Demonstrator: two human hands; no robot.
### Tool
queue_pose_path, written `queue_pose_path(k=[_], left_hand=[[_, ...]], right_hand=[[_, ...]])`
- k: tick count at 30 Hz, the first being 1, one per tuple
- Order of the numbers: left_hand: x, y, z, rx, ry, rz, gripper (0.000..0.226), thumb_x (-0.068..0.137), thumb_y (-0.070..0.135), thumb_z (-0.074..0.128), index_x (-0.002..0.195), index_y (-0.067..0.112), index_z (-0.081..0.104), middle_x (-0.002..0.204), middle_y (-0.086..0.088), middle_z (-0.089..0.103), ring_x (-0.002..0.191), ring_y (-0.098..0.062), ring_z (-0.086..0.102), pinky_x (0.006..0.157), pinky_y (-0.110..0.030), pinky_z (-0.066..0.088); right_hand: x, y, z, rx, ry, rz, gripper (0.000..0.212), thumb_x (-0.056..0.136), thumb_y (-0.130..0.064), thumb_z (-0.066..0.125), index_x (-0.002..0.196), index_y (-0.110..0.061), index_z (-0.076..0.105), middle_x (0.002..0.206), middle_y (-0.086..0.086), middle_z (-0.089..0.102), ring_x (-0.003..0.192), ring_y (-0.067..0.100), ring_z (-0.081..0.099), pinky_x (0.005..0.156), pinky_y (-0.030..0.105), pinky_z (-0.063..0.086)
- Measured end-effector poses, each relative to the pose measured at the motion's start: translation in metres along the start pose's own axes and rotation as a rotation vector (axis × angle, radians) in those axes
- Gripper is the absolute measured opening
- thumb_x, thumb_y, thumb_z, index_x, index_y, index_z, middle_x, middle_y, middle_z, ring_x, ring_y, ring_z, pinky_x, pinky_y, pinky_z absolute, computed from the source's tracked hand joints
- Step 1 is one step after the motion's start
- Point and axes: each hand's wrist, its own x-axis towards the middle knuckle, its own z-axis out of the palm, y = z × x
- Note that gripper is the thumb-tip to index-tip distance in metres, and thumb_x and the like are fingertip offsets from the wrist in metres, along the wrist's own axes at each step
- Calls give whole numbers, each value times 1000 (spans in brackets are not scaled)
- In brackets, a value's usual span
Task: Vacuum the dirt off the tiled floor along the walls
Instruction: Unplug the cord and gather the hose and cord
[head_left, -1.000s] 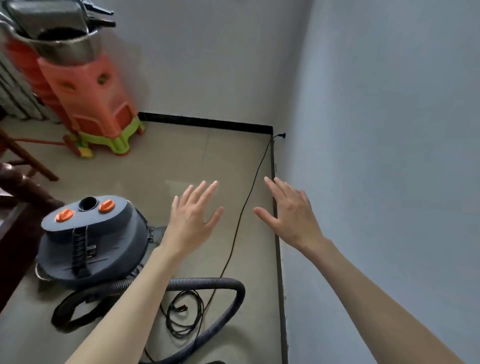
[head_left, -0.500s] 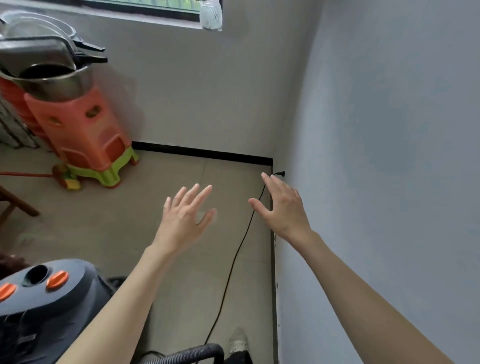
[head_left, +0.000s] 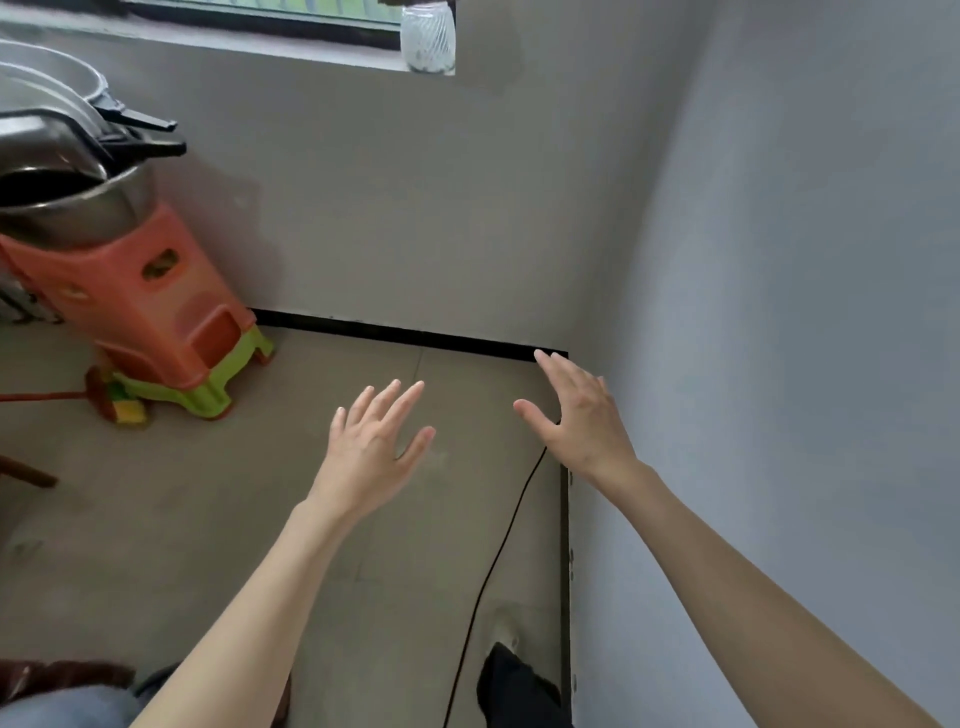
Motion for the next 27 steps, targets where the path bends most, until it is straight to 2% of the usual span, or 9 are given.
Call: queue_pose_path(k=[6,13,19,23,27], left_hand=[[139,0,10,40,-55,5,57,97,46,38,150,35,19,157,5,19,146,-19,9,117,-42,7],[269,16,32,82,-217,109,56,98,47,36,150,37,17,158,7,16,147,-18,7,117,-42,5],[401,19,62,118,-323,292,56,98,48,35,150,36,17,157,9,18,146,-17,9,117,-39,6],[480,12,109,163,-501,443,57,98,47,34,150,34,16,157,9,20,146,-17,13,117,-38,8],[526,-5,161,230,-658,631,57,98,46,35,150,31,17,154,8,26,143,-16,20,116,-37,14]], right_hand=[[121,47,-2,-80,-47,38,66,99,-47,47,155,-26,21,161,1,22,149,16,16,120,37,0],[224,93,-15,-202,-102,117,65,100,-49,42,156,-25,18,162,0,18,149,16,14,121,38,0],[306,131,-10,-302,-126,239,66,101,-50,38,157,-25,13,163,0,13,150,17,9,120,38,-5],[349,163,16,-361,-135,364,65,102,-50,36,157,-25,11,163,1,11,150,18,9,120,37,-7],[367,189,54,-418,-200,498,64,102,-47,36,157,-22,13,164,7,12,150,22,9,119,42,-9]])
